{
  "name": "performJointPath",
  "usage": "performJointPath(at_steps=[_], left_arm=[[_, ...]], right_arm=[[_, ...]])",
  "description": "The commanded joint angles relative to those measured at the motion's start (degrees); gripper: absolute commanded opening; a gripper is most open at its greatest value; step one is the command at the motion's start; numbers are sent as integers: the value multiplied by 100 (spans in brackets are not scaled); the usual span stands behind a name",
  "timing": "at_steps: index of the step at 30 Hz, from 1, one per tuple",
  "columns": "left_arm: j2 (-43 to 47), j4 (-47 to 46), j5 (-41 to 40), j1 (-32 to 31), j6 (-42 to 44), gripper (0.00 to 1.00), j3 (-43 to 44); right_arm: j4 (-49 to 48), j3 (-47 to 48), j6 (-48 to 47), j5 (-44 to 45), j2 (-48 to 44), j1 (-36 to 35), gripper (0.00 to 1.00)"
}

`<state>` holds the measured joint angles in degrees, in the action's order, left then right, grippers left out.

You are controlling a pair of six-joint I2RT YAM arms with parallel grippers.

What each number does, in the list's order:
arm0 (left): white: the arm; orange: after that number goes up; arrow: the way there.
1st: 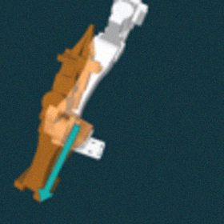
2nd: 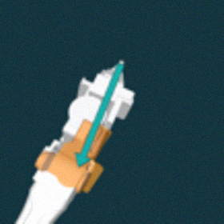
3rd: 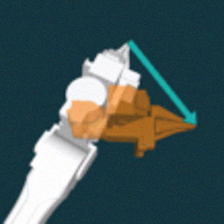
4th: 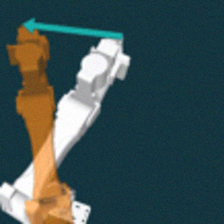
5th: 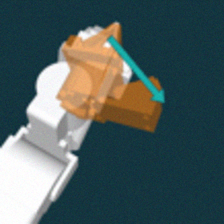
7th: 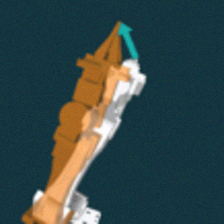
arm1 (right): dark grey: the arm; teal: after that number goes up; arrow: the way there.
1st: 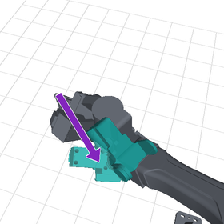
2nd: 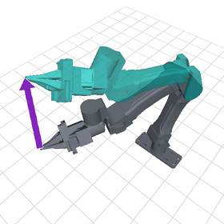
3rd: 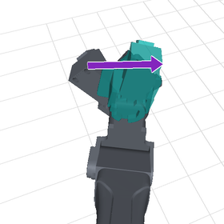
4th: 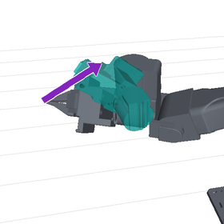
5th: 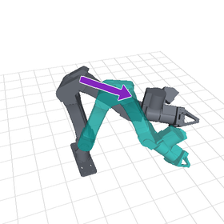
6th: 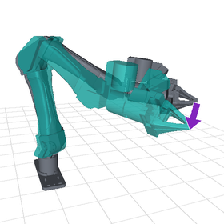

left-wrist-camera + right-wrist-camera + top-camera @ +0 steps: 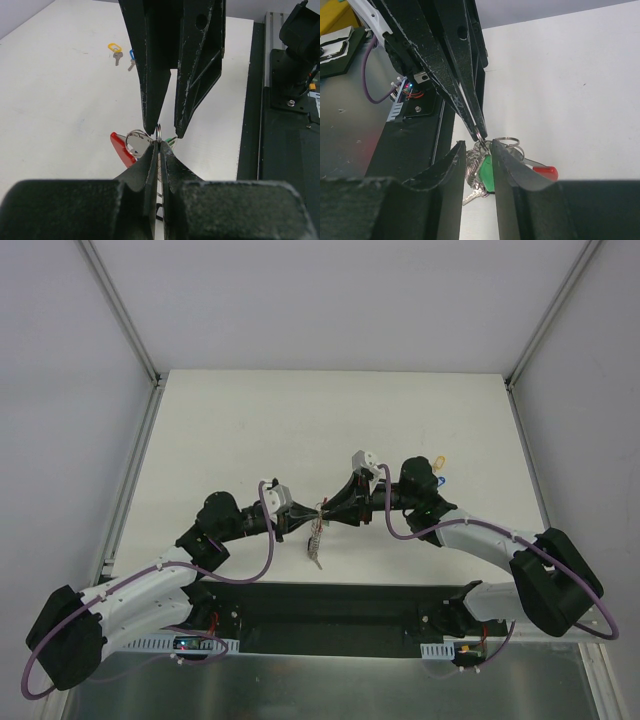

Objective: Put the keys on the keyring

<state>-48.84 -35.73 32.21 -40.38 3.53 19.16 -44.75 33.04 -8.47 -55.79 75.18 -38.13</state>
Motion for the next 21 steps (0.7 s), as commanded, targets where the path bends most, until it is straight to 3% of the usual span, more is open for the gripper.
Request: performJointPath(at_steps=[1, 5, 9, 21], left_arm=[[23, -532, 391, 92, -107, 0, 229], [23, -602, 427, 100, -142, 0, 211], [59, -707, 418, 145, -186, 0, 167], [23, -648, 480, 171, -239, 1, 176]], right_arm=[[-412, 36, -173, -169, -126, -37, 30], [-412, 63, -164, -265, -82, -37, 26], [-403, 71, -164, -345, -91, -37, 14], [-184, 98, -260, -424, -170, -63, 1]])
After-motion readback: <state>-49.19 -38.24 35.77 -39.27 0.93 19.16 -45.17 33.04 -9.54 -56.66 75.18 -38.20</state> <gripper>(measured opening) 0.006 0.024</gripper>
